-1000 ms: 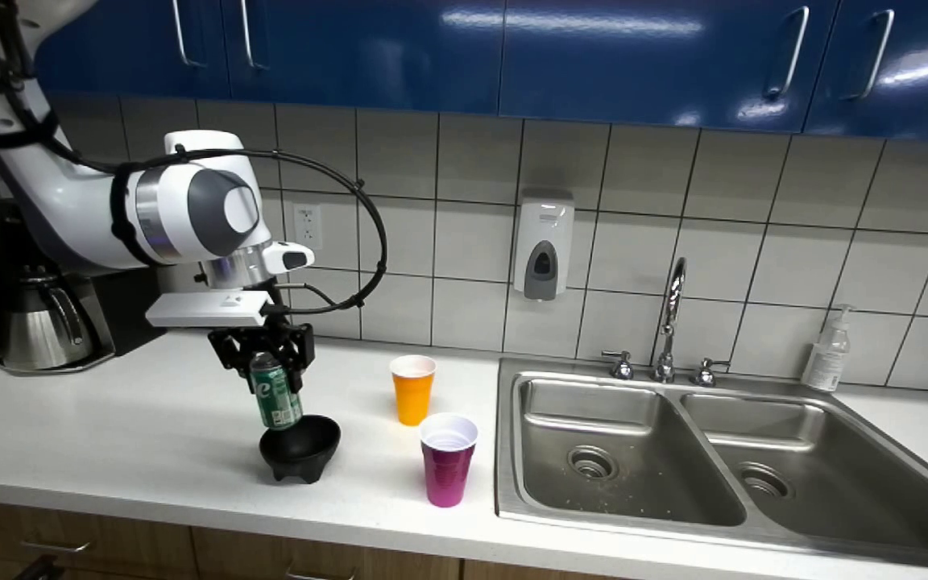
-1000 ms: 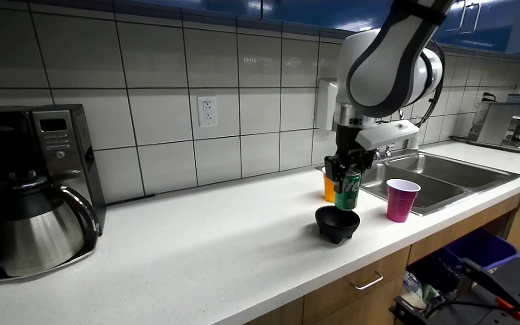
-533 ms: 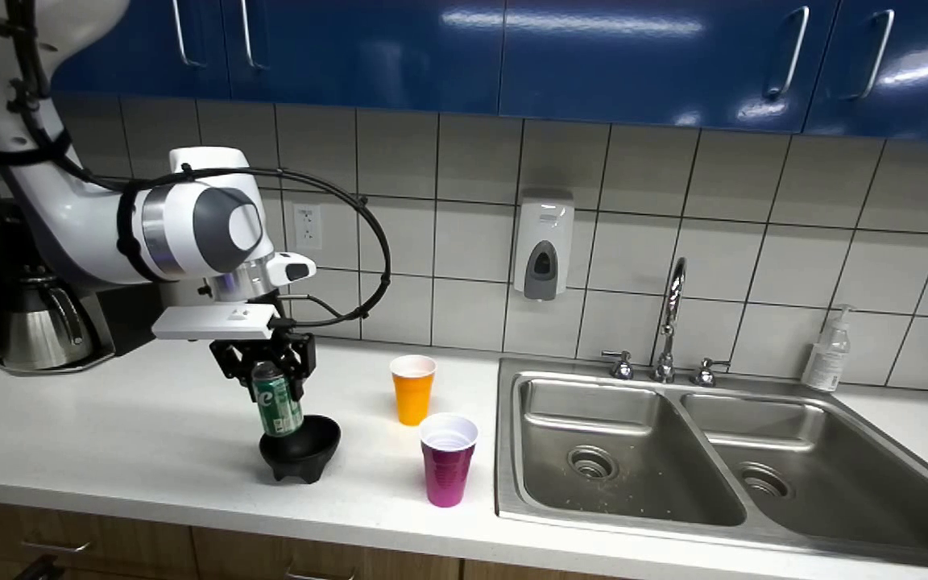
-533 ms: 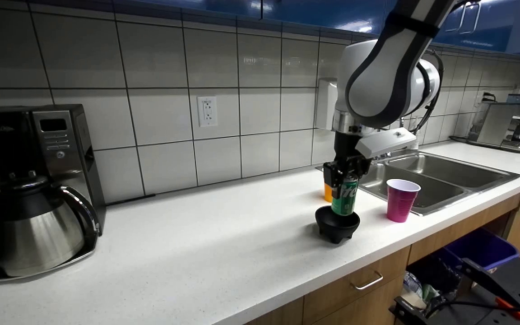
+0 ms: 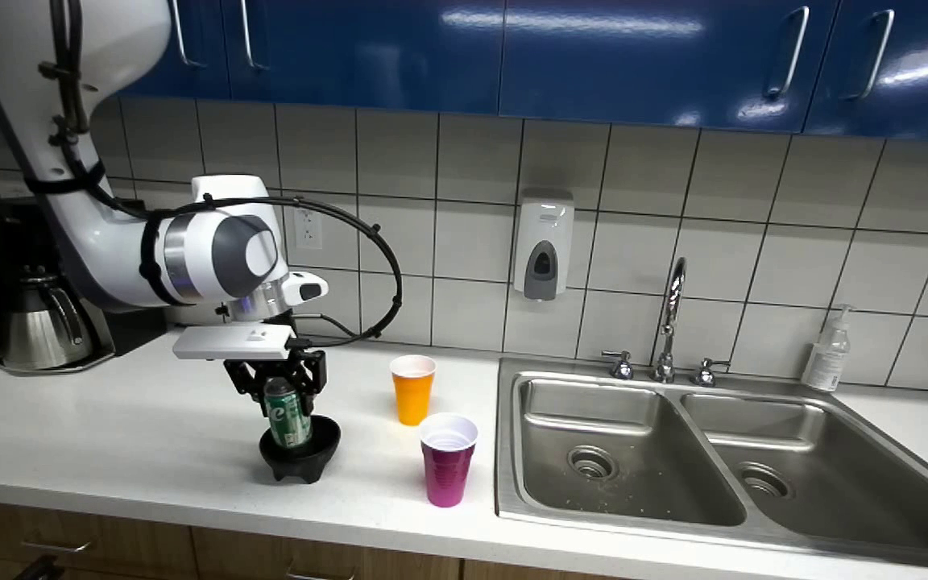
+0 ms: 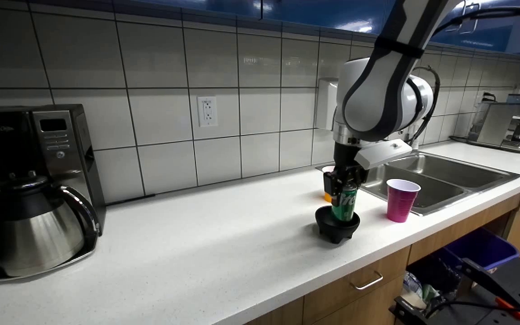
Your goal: Put the green can in the bowl
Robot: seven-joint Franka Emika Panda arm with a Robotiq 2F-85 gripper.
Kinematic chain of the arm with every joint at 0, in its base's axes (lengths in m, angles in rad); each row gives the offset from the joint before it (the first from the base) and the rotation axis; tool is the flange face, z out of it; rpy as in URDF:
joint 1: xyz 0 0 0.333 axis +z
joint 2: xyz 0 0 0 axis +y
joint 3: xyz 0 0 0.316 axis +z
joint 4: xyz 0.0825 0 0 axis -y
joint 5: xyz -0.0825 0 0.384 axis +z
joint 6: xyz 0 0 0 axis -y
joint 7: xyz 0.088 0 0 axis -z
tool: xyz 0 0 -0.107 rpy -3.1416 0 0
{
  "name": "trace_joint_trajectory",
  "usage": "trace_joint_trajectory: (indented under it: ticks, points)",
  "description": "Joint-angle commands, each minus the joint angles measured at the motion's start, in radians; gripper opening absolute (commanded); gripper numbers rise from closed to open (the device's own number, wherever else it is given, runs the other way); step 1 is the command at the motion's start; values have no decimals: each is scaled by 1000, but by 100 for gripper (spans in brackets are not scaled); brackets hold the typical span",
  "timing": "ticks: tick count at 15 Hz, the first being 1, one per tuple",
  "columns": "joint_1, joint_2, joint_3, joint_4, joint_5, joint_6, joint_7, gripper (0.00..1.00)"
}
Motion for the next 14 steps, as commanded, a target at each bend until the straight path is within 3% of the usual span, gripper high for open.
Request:
trace_joint_trajectory:
  ticks: [1, 10, 11, 14]
  points:
    - [-20, 51, 7, 42, 47, 21, -73, 38]
    - [-35, 124, 22, 85, 118, 18, -136, 38]
    - [-35, 130, 23, 89, 124, 17, -138, 88]
    - [-31, 133, 22, 94, 130, 19, -136, 99]
